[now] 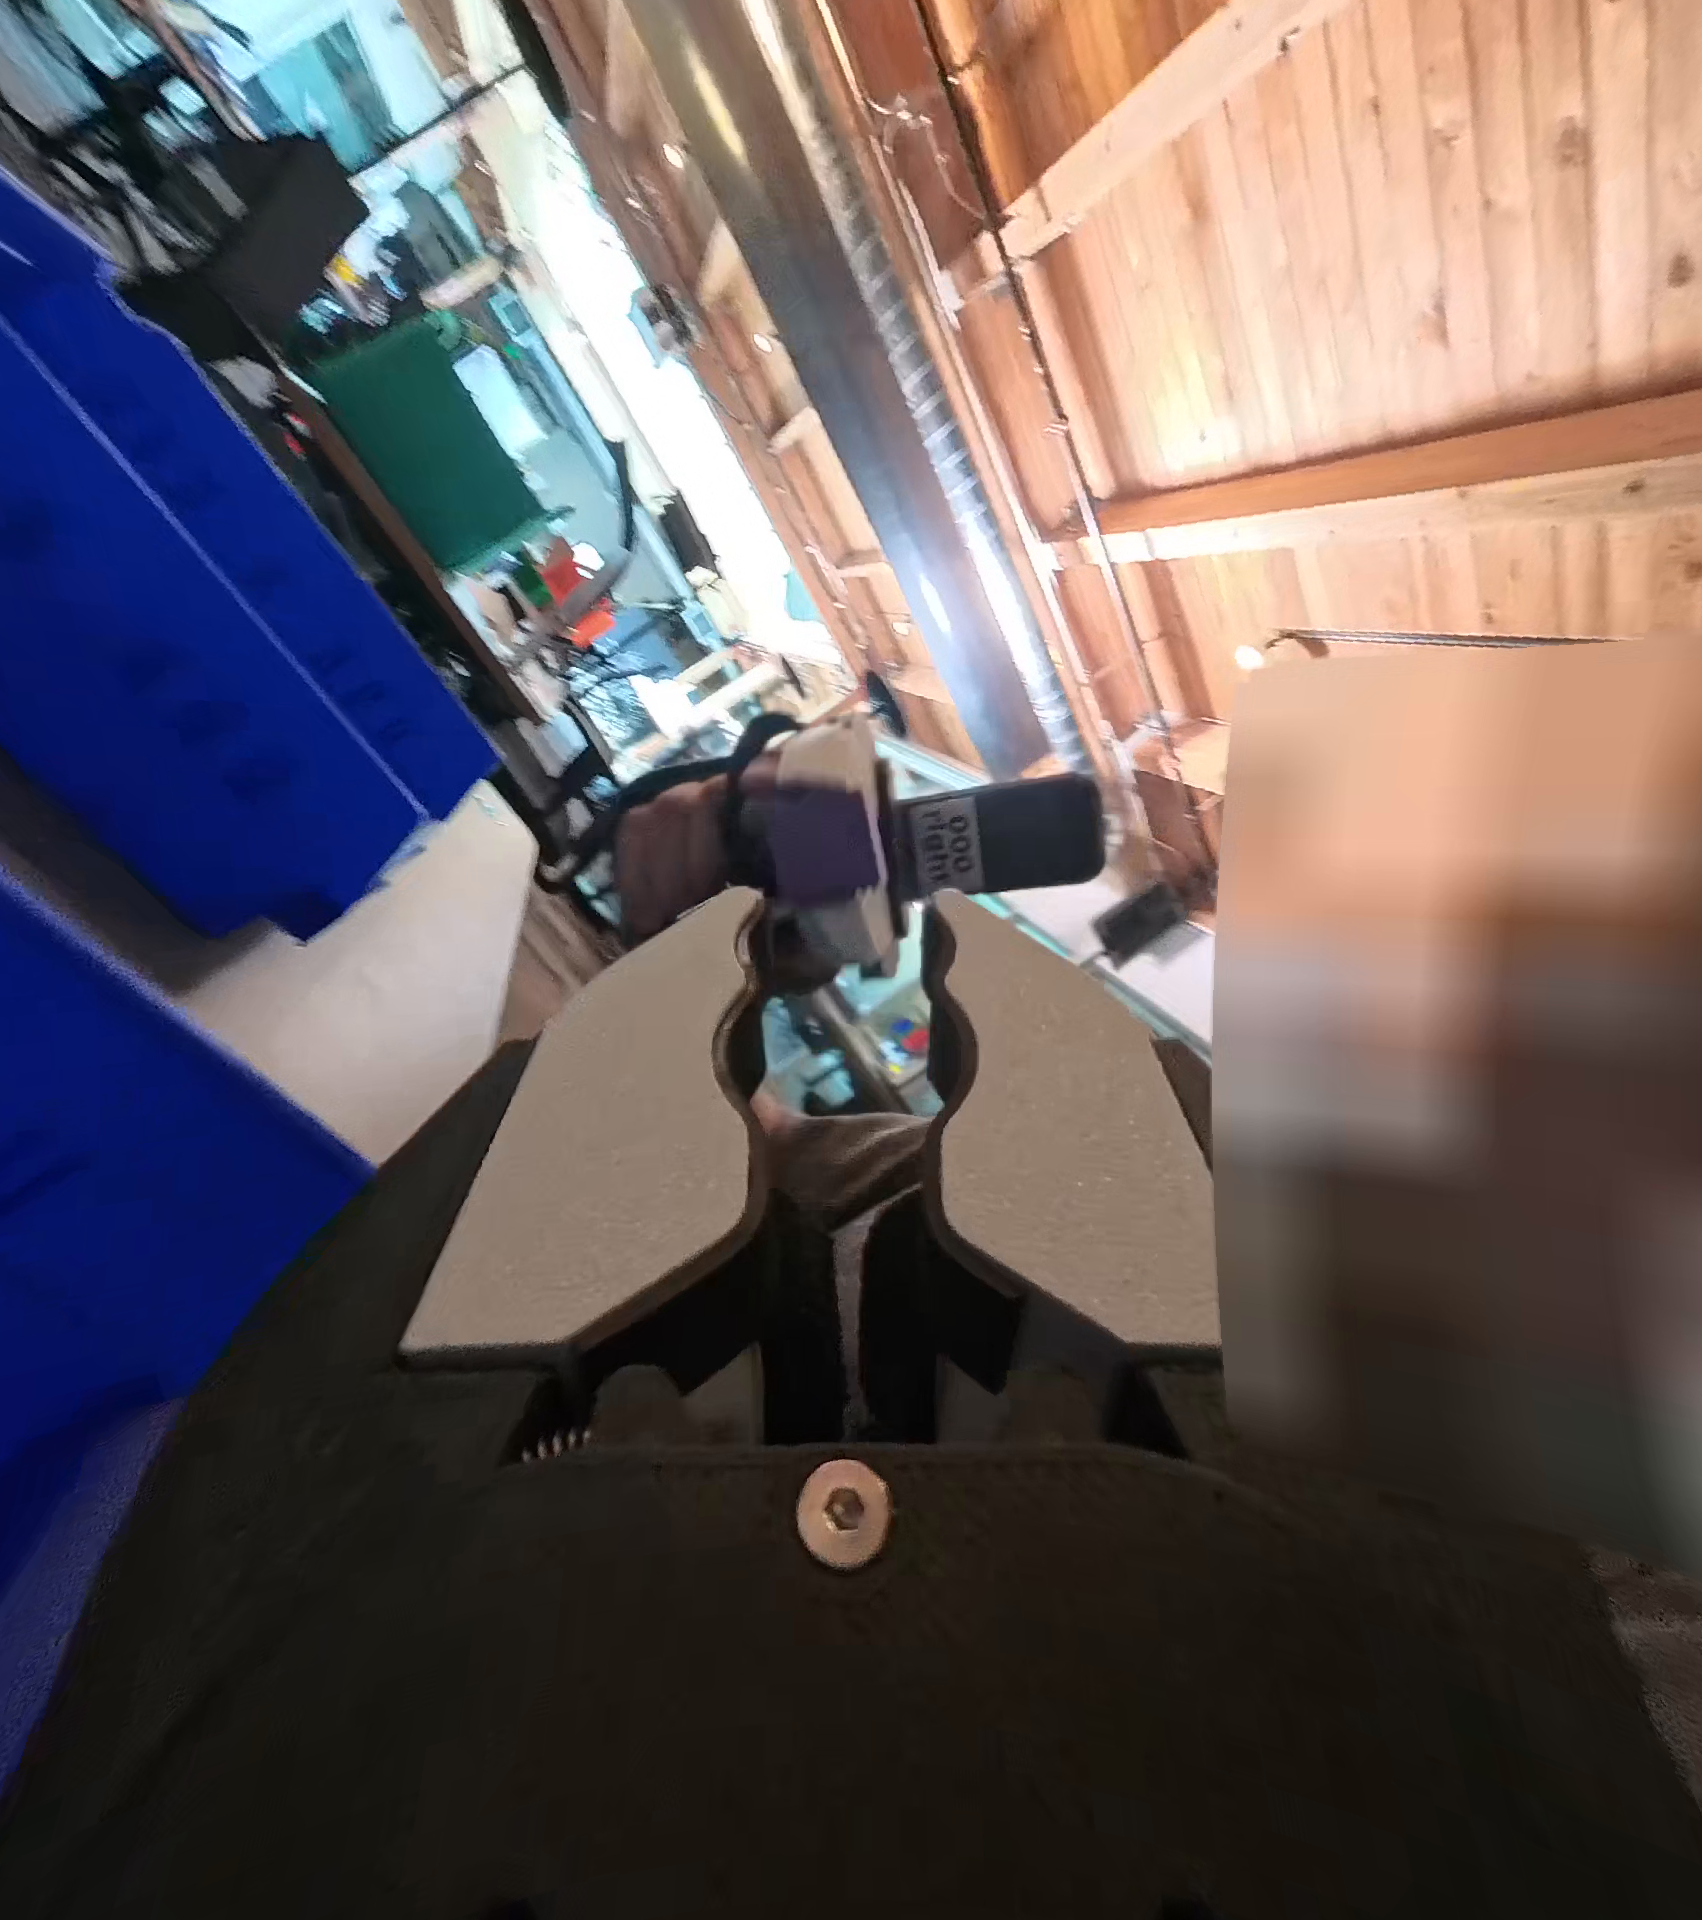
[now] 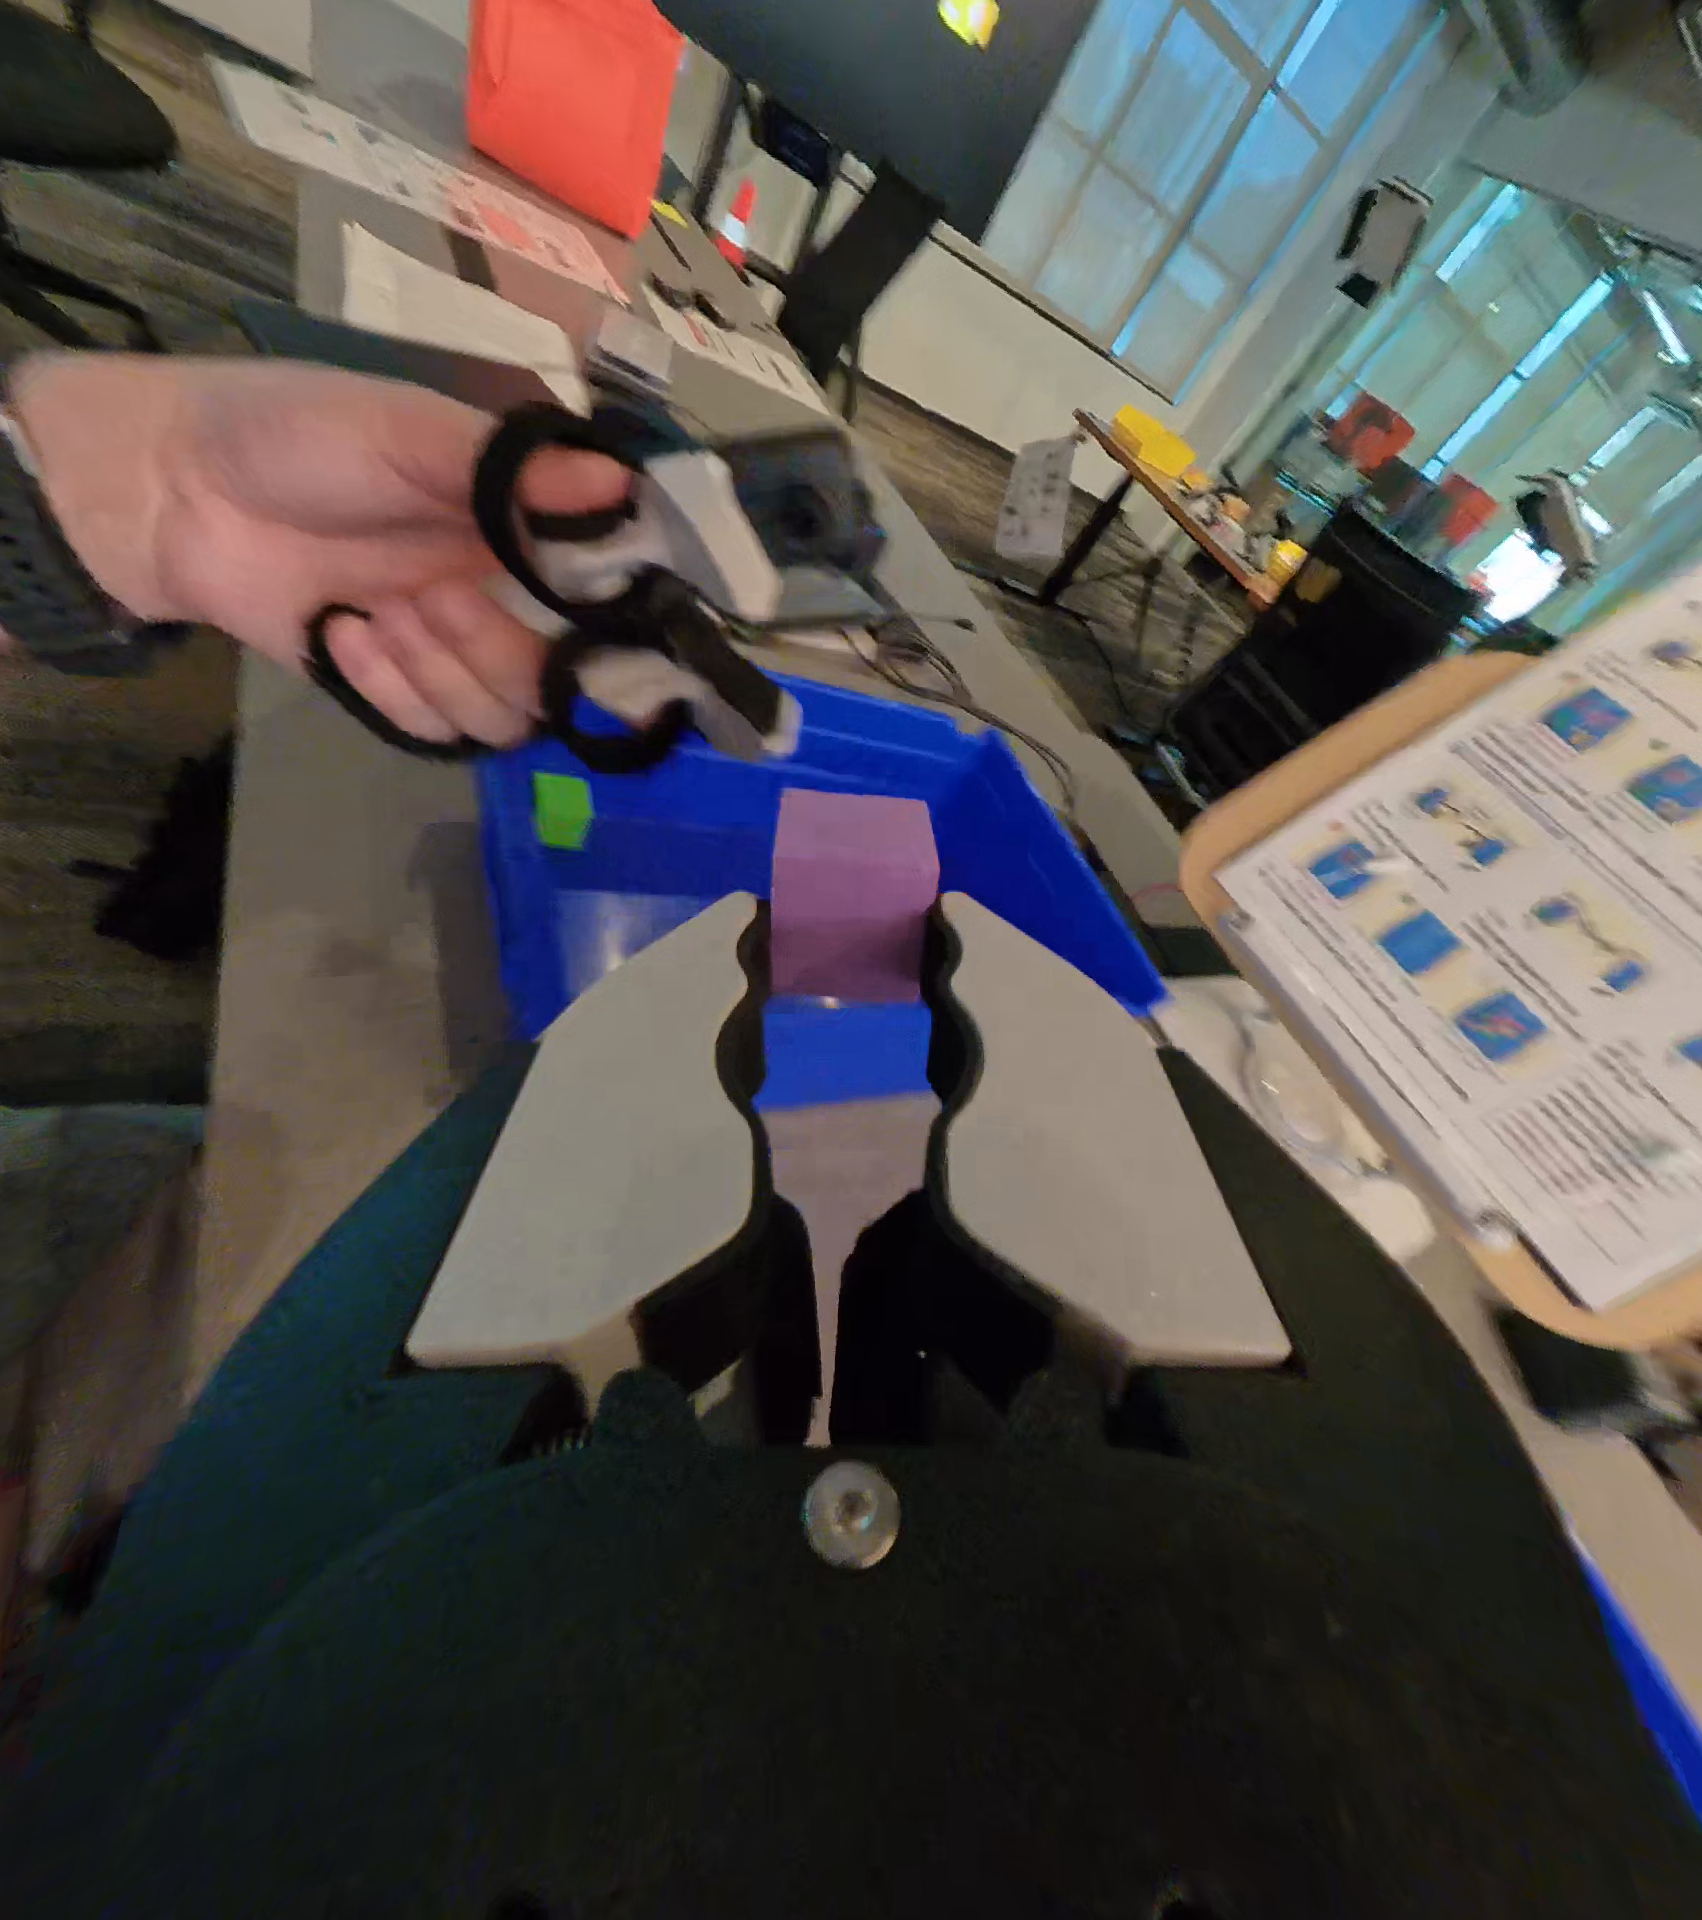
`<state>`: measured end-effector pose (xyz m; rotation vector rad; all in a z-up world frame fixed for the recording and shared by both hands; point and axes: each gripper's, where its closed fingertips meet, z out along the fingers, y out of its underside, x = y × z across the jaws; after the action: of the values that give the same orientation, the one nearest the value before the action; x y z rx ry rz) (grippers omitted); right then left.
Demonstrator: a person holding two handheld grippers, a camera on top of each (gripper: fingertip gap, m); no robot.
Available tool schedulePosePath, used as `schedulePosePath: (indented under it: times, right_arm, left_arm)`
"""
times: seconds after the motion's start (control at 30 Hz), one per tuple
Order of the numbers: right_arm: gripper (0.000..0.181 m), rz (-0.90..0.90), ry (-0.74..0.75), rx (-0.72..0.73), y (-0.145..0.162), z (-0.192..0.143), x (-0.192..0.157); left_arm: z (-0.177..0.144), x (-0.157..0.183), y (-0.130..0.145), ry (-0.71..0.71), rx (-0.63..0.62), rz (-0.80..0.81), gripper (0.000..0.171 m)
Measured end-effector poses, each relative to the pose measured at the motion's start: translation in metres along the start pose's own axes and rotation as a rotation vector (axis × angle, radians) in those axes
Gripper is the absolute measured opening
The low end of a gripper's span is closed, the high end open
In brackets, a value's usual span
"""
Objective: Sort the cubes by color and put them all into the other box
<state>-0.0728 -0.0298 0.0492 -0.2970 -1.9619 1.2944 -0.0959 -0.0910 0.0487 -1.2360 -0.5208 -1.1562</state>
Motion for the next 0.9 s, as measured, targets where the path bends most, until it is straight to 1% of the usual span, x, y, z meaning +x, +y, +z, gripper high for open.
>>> schedulePosePath:
  times: [0.03,0.17,0.27,0.37,0.5,0.57,0.63,0.73,0.9]
  right_arm:
    - [0.028,-0.001,0.035,-0.031,0.003,-0.012,0.017]
    - [0.027,0.088,0.136,-0.138,0.012,-0.069,0.088]
    - [0.028,0.171,0.136,-0.253,0.029,-0.097,0.116]
    - [0.028,0.263,0.043,-0.409,0.06,-0.109,0.113]
    - [0.027,0.369,-0.077,-0.664,0.124,-0.114,0.099]
    - [0.027,0.44,-0.16,-0.767,0.156,-0.112,0.089]
    - [0.028,0.459,-0.22,-0.857,0.187,-0.108,0.082]
    - [0.028,0.478,-0.295,-0.924,0.214,-0.099,0.075]
    - [0.028,0.5,-0.363,-1.012,0.242,-0.085,0.072]
  left_arm:
    - [-0.006,0.0,-0.003,-0.034,0.014,0.022,0.027]
    - [-0.023,0.005,-0.013,-0.124,0.047,0.096,0.024]
    - [-0.027,0.01,-0.015,-0.143,0.05,0.126,0.022]
    - [-0.025,0.013,-0.013,-0.145,0.034,0.135,0.022]
    - [-0.022,0.011,-0.011,-0.146,0.019,0.134,0.022]
    - [-0.019,0.01,-0.009,-0.145,0.007,0.13,0.021]
    - [-0.018,0.009,-0.007,-0.147,-0.004,0.129,0.022]
    - [-0.018,0.009,-0.006,-0.159,-0.011,0.135,0.022]
    - [-0.025,0.01,-0.009,-0.188,-0.001,0.154,0.022]
